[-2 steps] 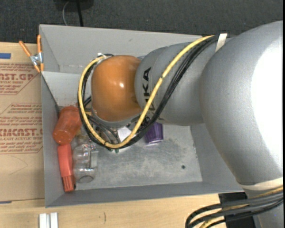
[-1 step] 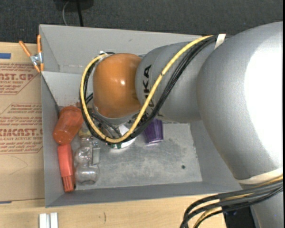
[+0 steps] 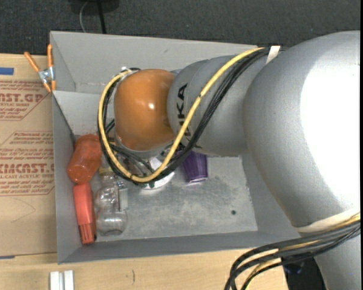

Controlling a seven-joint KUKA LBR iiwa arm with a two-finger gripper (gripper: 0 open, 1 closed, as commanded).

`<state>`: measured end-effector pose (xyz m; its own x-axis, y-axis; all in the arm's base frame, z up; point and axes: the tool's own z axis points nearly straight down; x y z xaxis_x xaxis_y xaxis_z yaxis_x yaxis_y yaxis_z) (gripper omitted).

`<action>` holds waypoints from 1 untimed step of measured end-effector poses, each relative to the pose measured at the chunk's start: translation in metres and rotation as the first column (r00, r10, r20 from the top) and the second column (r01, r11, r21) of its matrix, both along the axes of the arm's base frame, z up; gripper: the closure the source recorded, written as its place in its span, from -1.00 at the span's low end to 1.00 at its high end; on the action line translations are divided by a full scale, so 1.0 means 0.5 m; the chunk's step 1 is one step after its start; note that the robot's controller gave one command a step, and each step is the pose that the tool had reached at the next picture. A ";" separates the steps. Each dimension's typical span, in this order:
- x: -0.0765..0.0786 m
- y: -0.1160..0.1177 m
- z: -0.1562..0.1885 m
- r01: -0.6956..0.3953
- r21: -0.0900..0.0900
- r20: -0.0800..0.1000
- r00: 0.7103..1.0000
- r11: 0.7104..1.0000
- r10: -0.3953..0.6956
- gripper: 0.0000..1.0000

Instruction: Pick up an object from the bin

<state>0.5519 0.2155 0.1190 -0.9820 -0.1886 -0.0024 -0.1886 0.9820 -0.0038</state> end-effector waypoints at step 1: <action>-0.043 0.025 -0.023 -0.019 0.005 0.005 1.000 1.000 0.019 -1.00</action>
Offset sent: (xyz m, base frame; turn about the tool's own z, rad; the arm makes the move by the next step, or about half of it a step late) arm -0.0424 -0.0087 -0.0477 -0.3127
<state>0.5304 0.2278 0.1075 -0.9782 -0.2073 -0.0083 -0.2074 0.9783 0.0002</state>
